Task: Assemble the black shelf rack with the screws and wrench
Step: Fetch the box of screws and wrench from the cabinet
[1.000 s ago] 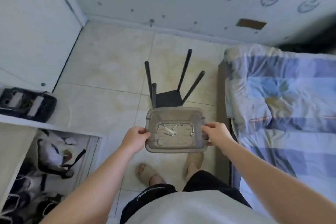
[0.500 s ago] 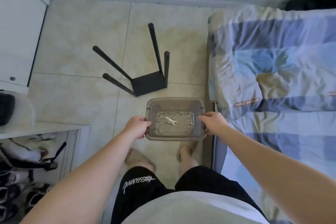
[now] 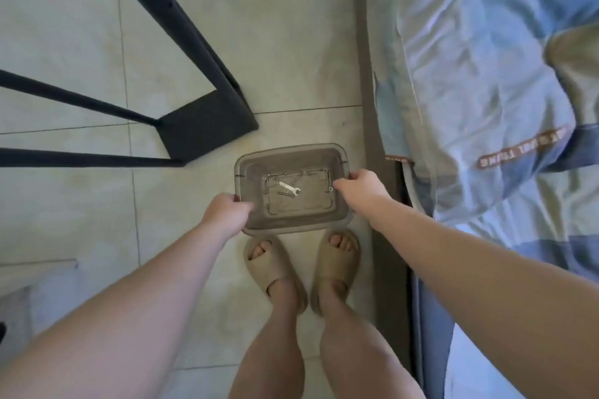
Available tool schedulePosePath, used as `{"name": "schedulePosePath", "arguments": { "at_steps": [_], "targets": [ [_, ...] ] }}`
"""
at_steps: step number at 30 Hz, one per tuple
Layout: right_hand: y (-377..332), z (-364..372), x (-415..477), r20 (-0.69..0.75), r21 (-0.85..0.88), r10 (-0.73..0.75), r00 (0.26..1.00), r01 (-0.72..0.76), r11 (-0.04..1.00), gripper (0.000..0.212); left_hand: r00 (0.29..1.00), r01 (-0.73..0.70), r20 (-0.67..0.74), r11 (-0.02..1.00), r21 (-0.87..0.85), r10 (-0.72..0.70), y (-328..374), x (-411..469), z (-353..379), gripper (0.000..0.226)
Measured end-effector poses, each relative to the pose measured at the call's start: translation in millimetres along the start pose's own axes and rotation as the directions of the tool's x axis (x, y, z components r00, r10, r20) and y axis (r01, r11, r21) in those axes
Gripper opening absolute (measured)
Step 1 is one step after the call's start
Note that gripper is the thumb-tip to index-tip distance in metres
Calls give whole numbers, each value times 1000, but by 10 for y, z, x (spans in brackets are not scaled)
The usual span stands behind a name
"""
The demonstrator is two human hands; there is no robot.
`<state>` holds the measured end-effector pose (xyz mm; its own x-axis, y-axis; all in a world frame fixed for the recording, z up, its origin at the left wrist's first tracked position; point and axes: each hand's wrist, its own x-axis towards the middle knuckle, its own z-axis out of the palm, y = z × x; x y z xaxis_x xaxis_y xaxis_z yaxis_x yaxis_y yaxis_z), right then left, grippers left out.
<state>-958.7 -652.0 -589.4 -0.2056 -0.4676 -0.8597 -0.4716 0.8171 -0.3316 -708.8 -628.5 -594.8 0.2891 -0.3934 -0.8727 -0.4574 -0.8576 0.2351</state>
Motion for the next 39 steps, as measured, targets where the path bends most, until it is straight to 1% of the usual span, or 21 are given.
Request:
{"name": "schedulePosePath", "arguments": {
  "at_steps": [3,5,7,9,11,12,15,18,19,20,21,23,24,25,27,30,32,34,36,39],
  "targets": [
    [160,293,729,-5,-31,26,1000,-26,999,34,1000,-16,-18,1000,-3,16,-79,726,269,13],
    [240,457,1107,-23,-104,-4,1000,2,995,36,999,-45,-24,999,-5,45,-108,1082,398,14],
    [292,579,1396,-54,-134,-31,998,24,991,36,995,-91,-33,996,11,91,-113,1345,483,16],
    [302,650,1621,-94,-139,-55,994,42,989,34,989,-137,-44,990,22,138,-92,1542,526,15],
    [269,639,1751,-120,-143,-73,990,55,988,32,986,-159,-50,987,-13,159,-47,1659,560,12],
    [244,638,1814,-124,-145,-79,989,61,988,32,985,-165,-46,986,-33,164,-28,1723,577,13],
    [179,604,1957,-135,-143,-96,986,77,987,37,986,-167,8,983,-76,168,37,1826,634,13],
    [149,570,2007,-100,-83,-82,992,74,994,38,986,-146,55,980,-135,154,52,1831,669,10],
    [152,557,2001,-85,-56,-77,993,73,996,35,987,-137,60,980,-146,147,54,1818,673,13],
    [156,545,1980,-68,-33,-77,995,74,997,33,988,-133,65,981,-144,143,52,1803,673,21],
    [159,532,1944,-50,-17,-78,996,78,997,31,987,-130,72,983,-132,141,49,1786,669,33],
    [166,508,1825,-23,-12,-84,996,84,996,39,990,-116,71,989,-87,122,31,1710,644,60],
    [161,490,1729,-24,-23,-93,995,92,995,46,992,-104,63,993,-47,107,20,1647,620,71],
    [150,466,1615,-33,-43,-107,994,105,993,51,993,-99,57,995,3,99,12,1565,587,78],
    [106,385,1328,-29,-97,-139,990,136,986,57,993,-114,54,988,101,109,0,1302,494,79],
    [-11,176,745,27,-214,-208,978,209,954,67,984,-175,75,962,211,163,17,678,295,76],
    [-133,-11,263,55,-362,-271,961,272,892,70,972,-234,81,937,261,220,54,146,106,74],
    [-295,-216,-282,84,-492,-343,936,338,802,70,956,-293,63,906,306,288,128,-441,-139,73],
    [-487,-423,-847,122,-552,-410,904,405,728,71,935,-337,23,867,366,354,197,-1045,-429,72],
    [-807,-721,-1670,133,-581,-513,848,486,653,74,890,-389,-60,820,419,453,256,-1900,-892,70]
  ]
}}
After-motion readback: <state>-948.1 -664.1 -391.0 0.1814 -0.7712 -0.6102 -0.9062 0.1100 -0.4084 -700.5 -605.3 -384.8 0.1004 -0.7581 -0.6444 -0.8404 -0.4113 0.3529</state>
